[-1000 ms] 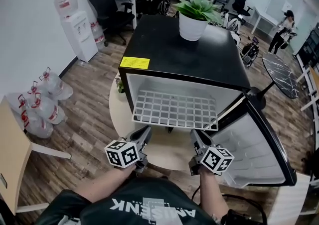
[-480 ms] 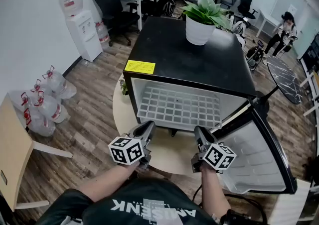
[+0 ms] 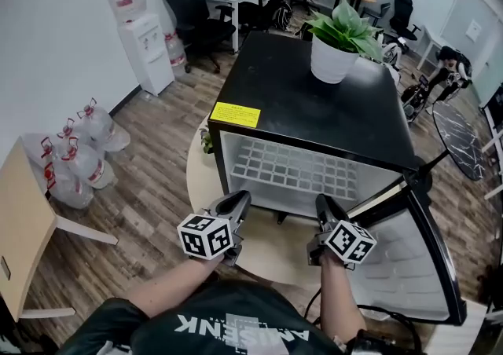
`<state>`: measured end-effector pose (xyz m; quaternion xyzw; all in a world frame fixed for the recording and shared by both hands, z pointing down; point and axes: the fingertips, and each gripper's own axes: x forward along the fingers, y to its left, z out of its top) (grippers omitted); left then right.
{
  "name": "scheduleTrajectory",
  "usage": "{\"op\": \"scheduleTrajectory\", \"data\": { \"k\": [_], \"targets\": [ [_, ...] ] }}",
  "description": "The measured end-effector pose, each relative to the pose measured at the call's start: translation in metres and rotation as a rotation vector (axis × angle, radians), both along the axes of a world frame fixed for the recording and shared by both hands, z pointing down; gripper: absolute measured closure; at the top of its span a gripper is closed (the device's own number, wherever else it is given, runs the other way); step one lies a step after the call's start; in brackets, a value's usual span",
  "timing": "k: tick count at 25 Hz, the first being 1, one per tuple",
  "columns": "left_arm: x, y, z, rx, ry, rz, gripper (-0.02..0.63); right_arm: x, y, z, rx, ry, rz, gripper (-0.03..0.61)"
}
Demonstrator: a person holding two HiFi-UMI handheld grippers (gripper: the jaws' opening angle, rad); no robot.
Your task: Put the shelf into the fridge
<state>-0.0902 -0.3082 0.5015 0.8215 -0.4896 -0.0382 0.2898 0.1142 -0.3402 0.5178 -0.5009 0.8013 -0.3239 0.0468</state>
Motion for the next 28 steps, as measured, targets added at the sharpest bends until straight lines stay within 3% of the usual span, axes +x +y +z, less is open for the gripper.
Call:
{"op": "scheduleTrajectory", "data": {
  "k": [16,22,28],
  "targets": [
    [-0.037,0.025,-0.034,0.104,-0.054,-0.018,0.611,0.003,-0.032,0.002,-0.005,-0.009,0.059,0.488],
    [-0.045,0.038,-0.042,0.096,-0.037,-0.009,0.611,0.001,-0.024,-0.004,0.017,0.055,0.049,0.489],
    [-0.044,0.038,-0.052,0.141,-0.115,0.02,0.611,-0.007,0.004,-0.028,0.07,0.077,0.004,0.489]
  ]
}}
